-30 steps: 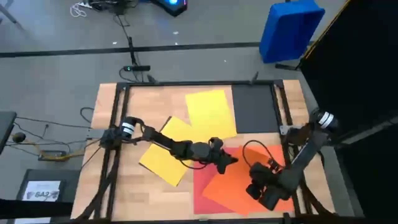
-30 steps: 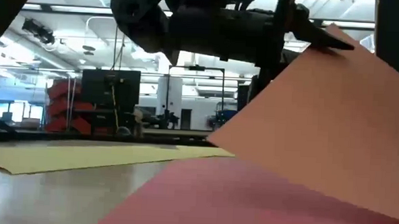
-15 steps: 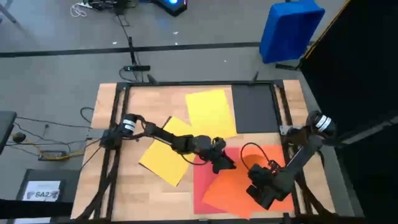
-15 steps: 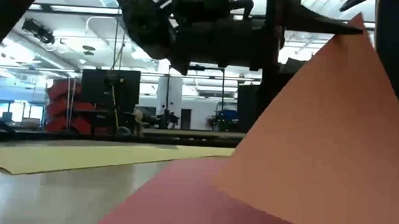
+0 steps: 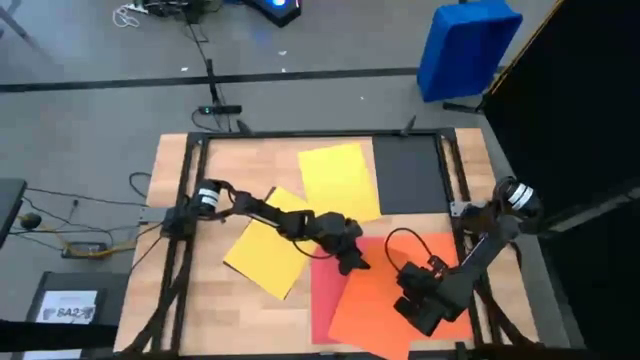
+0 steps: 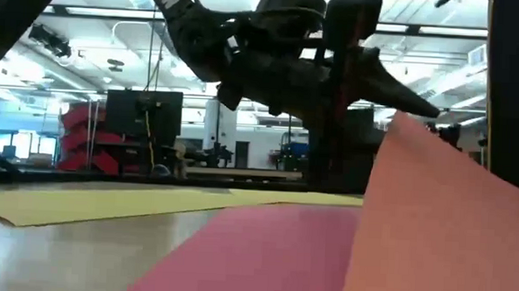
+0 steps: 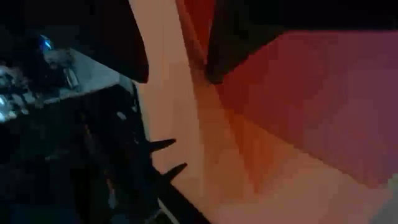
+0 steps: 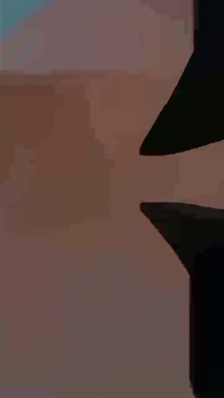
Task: Organize paper
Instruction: Stack the orange paper on top of the orange paper
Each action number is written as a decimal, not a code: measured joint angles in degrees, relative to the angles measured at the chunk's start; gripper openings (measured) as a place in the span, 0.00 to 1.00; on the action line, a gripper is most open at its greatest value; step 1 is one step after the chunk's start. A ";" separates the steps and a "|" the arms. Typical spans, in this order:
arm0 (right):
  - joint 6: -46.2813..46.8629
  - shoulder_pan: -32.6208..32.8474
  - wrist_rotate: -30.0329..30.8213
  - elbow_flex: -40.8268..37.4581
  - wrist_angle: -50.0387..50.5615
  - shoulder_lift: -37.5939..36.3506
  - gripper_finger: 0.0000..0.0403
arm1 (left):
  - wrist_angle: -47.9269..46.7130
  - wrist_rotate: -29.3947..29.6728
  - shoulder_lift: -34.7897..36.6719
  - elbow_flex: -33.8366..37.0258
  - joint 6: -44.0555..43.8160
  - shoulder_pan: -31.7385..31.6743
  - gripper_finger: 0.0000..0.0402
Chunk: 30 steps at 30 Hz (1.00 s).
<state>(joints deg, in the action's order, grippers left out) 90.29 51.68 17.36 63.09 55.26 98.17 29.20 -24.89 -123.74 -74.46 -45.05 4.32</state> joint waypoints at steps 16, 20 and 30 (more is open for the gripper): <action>-6.00 -1.33 1.51 0.02 -3.79 0.00 0.26 | -34.51 -1.98 0.07 -12.16 25.64 -6.25 0.37; -6.01 -1.46 1.97 0.02 -3.22 0.00 0.26 | -61.45 9.43 0.07 -21.97 39.52 -5.50 0.36; -10.62 -1.27 2.41 0.02 -9.67 0.00 0.26 | -73.22 21.16 2.38 -27.11 46.58 9.79 0.31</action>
<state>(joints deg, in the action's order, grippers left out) 79.67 50.41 19.77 63.11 45.59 98.17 -44.02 -3.74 -121.37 -101.56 1.54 14.10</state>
